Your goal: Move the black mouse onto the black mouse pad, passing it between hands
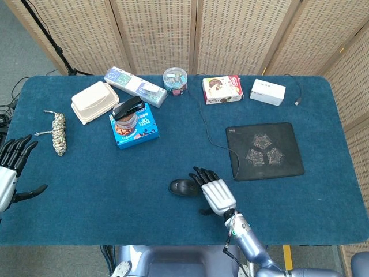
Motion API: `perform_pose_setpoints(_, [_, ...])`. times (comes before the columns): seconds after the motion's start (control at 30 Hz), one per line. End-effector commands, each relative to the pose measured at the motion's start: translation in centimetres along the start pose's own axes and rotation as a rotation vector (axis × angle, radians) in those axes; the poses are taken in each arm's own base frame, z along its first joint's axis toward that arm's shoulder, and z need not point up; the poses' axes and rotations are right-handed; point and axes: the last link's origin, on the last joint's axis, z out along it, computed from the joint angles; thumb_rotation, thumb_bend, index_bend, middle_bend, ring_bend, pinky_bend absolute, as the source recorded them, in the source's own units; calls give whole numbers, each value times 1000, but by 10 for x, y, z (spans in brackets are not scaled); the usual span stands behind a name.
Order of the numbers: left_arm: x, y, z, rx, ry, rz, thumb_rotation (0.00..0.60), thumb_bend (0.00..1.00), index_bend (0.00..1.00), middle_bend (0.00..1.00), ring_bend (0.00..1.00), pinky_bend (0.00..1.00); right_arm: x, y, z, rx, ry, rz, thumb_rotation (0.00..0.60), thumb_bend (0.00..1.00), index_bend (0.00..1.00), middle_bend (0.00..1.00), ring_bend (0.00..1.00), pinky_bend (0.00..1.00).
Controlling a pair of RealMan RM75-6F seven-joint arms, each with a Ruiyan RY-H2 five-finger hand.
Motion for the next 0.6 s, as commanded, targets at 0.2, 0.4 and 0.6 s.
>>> perform_pose_setpoints(0.2, [2, -4, 0, 19, -2, -9, 600, 11, 0, 0, 0, 0, -12, -24, 31, -33, 7, 21, 600, 0, 142, 99, 56, 188])
perform_pose_setpoints(0.4, [3, -6, 0, 27, -4, -17, 600, 11, 0, 0, 0, 0, -23, -28, 47, -66, 1, 23, 600, 0, 230, 197, 149, 245])
perform_pose_setpoints(0.6, [4, -8, 1, 33, -6, -19, 600, 12, 0, 0, 0, 0, -21, -28, 49, -78, 12, 48, 600, 15, 287, 257, 205, 293])
